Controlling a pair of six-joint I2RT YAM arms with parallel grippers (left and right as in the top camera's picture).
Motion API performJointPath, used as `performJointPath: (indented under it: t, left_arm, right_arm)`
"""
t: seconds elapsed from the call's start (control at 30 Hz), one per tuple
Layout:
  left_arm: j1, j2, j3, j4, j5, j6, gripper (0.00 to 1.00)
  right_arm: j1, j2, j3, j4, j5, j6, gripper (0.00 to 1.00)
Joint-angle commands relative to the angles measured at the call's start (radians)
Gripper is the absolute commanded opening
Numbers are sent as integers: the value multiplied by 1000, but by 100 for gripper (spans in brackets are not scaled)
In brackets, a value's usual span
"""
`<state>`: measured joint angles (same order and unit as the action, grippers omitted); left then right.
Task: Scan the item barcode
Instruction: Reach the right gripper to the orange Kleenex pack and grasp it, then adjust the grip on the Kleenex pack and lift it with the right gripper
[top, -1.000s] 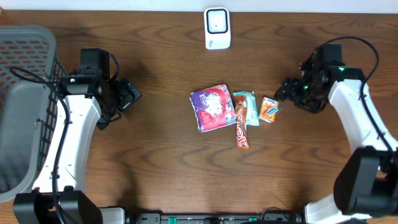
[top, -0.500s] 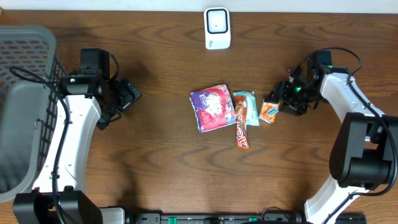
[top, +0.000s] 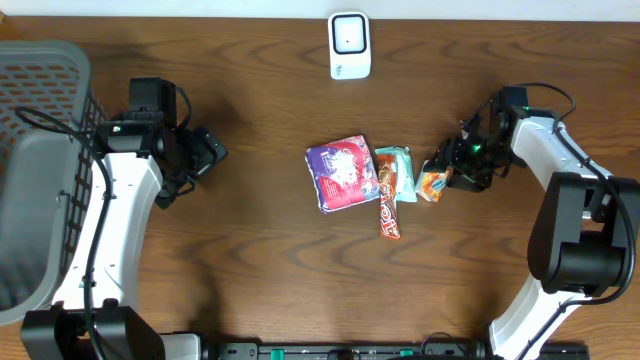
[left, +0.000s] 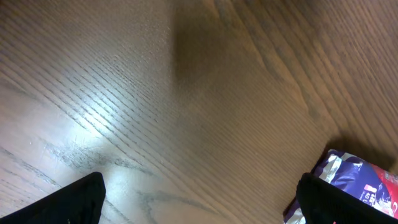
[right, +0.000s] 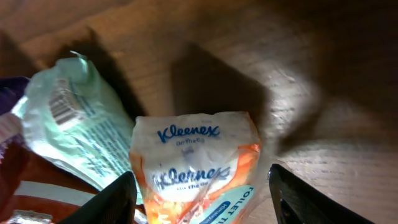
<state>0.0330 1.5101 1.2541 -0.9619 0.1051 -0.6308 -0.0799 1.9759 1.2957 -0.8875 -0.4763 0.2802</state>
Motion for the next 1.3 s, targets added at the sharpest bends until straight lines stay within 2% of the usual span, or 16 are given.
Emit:
performJointPath:
  t: [0.0,0.17,0.47,0.6,0.87,0.97,1.1,1.27]
  left_arm:
    - [5,-3,0,-2,-10,6,98]
    - [5,-3,0,-2,-10,6,98]
    - [5,-3,0,-2,-10,6,98]
    - [5,-3,0,-2,-10,6,98]
    - [5,-3,0,-2,-10,6,98]
    - [5,-3,0,-2,-10,6,98]
    - [5,-3,0,-2,-10,6,98]
    - [5,-3,0,-2,-10,6,98]
  right_arm:
    - [2,6,17,-26,34,-5,62]
    - [-2,2,29,-79,55,-5,56]
    - [10,-39,209,-336,311,-5,57]
    - [40,-43,266,-409,343,-40,58]
    - [145,-43,254,-428,344,-74,59]
    - [196,-43,254,-404,372,-84,63]
    - [248,-43,254,-370,531,50,64]
    - [295,-43,254,-341,606,112,55]
